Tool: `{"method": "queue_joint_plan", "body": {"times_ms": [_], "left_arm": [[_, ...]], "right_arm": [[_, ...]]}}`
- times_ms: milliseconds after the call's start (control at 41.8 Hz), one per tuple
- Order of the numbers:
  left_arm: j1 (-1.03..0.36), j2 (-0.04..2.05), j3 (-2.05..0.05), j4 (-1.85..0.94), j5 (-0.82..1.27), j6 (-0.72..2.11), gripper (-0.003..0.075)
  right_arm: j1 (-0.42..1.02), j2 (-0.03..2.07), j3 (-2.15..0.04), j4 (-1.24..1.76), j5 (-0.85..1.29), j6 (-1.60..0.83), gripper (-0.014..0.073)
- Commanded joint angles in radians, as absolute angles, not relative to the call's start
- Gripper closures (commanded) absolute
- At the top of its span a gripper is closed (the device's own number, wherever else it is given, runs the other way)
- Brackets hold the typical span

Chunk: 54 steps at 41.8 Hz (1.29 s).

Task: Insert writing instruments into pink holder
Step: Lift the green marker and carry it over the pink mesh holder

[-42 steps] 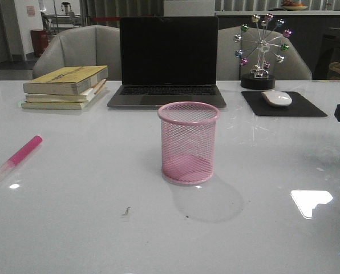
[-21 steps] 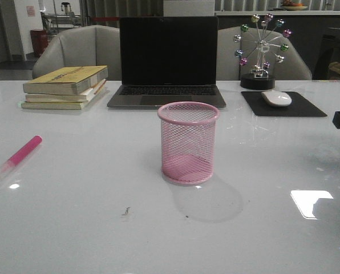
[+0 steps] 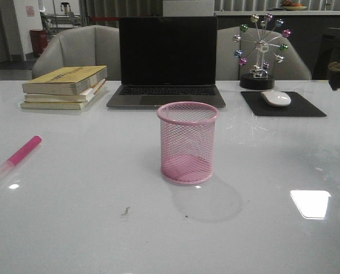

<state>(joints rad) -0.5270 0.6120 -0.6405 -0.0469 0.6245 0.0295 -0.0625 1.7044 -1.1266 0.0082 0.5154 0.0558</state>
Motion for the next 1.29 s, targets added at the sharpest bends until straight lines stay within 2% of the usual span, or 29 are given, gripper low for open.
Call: {"method": "queue_joint_plan", "body": {"times_ms": [0, 191, 311, 503, 694, 886, 1149, 1221, 1269], "left_arm": [[-0.533, 0.619, -0.668, -0.057, 0.543, 0.028, 0.0266], [-0.533, 0.619, -0.668, -0.057, 0.543, 0.028, 0.0266], [-0.533, 0.619, -0.668, -0.057, 0.543, 0.028, 0.0266], [-0.533, 0.619, -0.668, -0.057, 0.543, 0.028, 0.0266], [-0.533, 0.619, -0.668, -0.057, 0.543, 0.028, 0.0266], [-0.533, 0.619, -0.668, -0.057, 0.543, 0.028, 0.0266], [-0.533, 0.619, -0.668, -0.057, 0.543, 0.028, 0.0266], [-0.533, 0.619, -0.668, -0.057, 0.543, 0.028, 0.0266], [-0.533, 0.619, -0.668, -0.057, 0.543, 0.028, 0.0266]], "right_arm": [[0.003, 1.515, -1.064, 0.014, 0.306, 0.052, 0.0413], [0.177, 1.297, -0.895, 0.014, -0.027, 0.052, 0.0413], [0.284, 1.233, -0.824, 0.014, -0.263, 0.052, 0.0413], [0.446, 1.256, -0.784, 0.013, -0.551, 0.052, 0.0413], [0.511, 1.374, -0.784, 0.000, -0.779, 0.052, 0.0413], [0.519, 1.522, -0.784, -0.084, -0.911, 0.052, 0.0411], [0.519, 1.710, -0.784, -0.088, -0.921, 0.052, 0.0409], [0.519, 1.732, -0.784, -0.088, -0.920, 0.052, 0.0385], [0.519, 1.734, -0.784, -0.088, -0.907, 0.052, 0.0334]]}}
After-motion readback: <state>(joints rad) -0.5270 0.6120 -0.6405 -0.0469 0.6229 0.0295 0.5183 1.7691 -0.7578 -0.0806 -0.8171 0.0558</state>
